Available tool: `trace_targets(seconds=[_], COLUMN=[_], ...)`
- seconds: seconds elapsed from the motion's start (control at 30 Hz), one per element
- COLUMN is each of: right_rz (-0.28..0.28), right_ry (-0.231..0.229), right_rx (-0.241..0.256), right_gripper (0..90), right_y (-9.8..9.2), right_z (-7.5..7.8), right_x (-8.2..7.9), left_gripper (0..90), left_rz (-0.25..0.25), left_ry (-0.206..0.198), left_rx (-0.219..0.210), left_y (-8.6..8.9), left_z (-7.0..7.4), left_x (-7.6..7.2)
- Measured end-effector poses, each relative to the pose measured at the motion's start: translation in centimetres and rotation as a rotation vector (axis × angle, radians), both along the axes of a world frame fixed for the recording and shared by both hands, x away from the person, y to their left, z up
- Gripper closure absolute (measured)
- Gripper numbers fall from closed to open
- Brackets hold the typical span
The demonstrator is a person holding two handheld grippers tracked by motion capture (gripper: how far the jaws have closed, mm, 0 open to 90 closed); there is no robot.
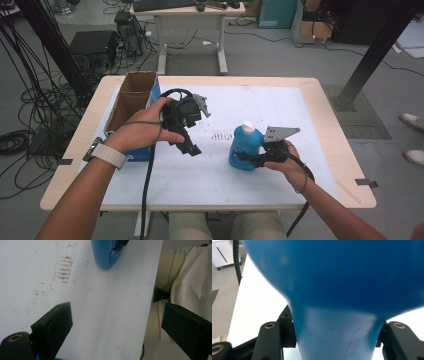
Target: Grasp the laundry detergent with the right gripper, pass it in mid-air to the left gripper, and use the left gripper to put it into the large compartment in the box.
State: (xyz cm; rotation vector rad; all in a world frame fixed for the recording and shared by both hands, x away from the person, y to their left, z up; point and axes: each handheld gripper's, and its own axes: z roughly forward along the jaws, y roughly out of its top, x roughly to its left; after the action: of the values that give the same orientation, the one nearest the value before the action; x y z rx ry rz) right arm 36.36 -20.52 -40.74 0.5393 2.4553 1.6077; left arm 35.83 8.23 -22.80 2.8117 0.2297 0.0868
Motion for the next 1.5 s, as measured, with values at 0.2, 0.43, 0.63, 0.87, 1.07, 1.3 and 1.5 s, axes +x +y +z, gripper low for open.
trace_targets(seconds=[0.2,0.43,0.63,0.87,1.07,1.3,1.5], right_rz=[0.001,0.013,0.016,0.023,0.055,0.114,0.161], right_ry=[-0.002,-0.017,-0.015,0.014,-0.006,0.008,0.032], right_rx=[0.001,-0.013,-0.015,-0.018,-0.008,0.009,0.013], right_gripper=[42.1,42.5,42.6,42.8,42.8,42.7,42.8], right_y=[0.0,-0.1,-0.1,-0.1,-0.1,-0.3,-0.5], right_z=[0.0,0.1,0.1,0.4,1.5,4.5,7.2], right_x=[0.0,0.2,0.2,0.1,0.2,0.4,0.5], left_gripper=[10.3,10.2,10.2,9.9,7.8,7.5,7.4], left_rz=[0.005,0.011,0.014,0.02,0.038,0.044,0.027], left_ry=[-0.002,-0.008,-0.013,-0.019,-0.031,-0.042,-0.053], left_rx=[-0.001,-0.003,-0.002,0.0,-0.003,0.001,0.001], left_y=[0.1,0.1,0.1,0.1,-0.1,-0.9,-1.8], left_z=[0.1,0.3,0.5,0.9,2.1,4.3,5.7], left_x=[-0.1,-0.1,-0.1,-0.1,-0.1,0.0,0.1])
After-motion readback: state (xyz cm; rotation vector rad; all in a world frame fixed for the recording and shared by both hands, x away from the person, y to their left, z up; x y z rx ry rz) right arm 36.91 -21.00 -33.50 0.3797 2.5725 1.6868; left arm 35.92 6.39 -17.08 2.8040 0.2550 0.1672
